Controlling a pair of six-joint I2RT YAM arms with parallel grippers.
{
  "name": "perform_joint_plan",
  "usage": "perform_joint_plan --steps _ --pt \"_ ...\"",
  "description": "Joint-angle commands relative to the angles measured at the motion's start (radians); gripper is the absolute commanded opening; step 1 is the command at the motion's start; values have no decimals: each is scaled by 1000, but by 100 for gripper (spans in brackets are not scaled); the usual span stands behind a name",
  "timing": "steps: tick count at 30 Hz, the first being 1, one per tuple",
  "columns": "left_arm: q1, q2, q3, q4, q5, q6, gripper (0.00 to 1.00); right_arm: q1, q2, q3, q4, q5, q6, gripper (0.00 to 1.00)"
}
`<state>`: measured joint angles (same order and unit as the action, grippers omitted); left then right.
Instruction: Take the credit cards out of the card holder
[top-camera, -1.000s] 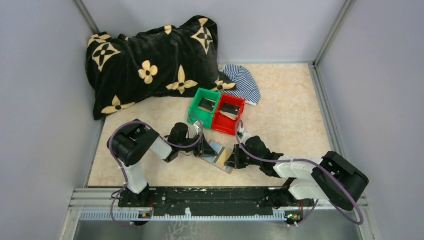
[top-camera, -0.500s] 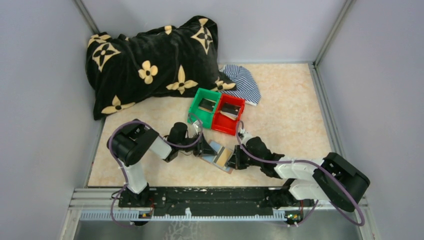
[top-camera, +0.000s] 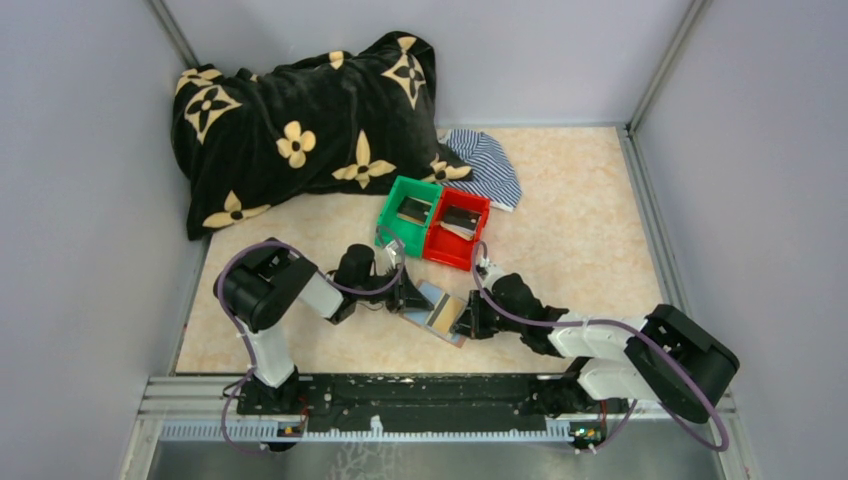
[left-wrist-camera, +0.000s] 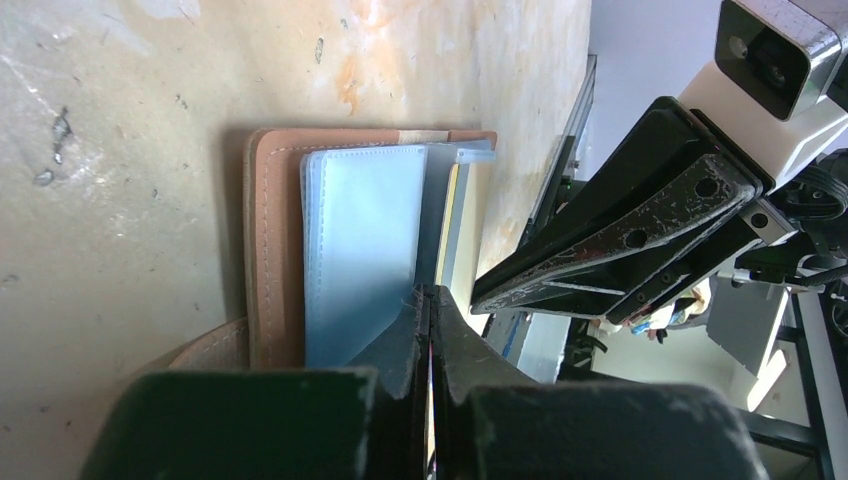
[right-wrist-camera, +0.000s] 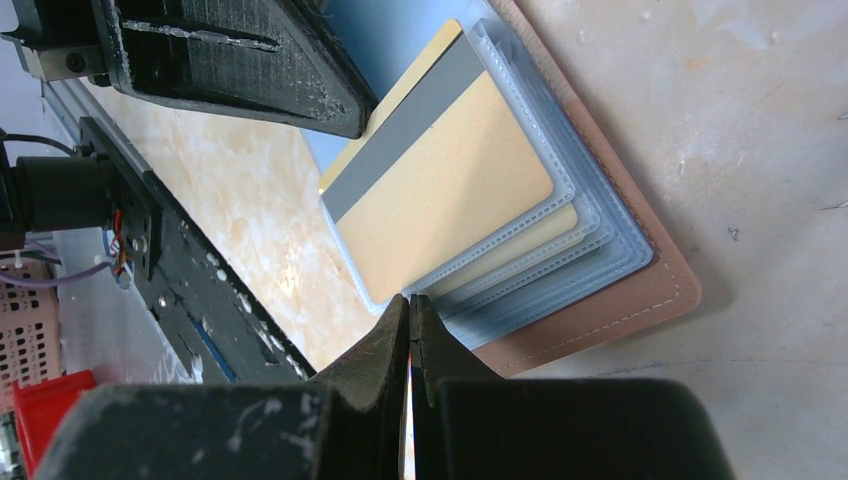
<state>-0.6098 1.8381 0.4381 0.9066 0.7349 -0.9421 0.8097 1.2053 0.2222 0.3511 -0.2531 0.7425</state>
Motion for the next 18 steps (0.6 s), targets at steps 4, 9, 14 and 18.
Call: perform_joint_plan --steps 4,9,14,18 --pt "7 18 -1 39 25 16 0 8 11 -13 -23 21 -19 0" --pt "29 7 -7 31 26 23 0 8 19 -16 -17 21 -20 0" --pt "55 -9 -6 6 36 42 0 8 18 -18 -17 20 -20 0" --pt "58 -11 -4 -3 37 47 0 7 22 -19 -13 20 -19 0"
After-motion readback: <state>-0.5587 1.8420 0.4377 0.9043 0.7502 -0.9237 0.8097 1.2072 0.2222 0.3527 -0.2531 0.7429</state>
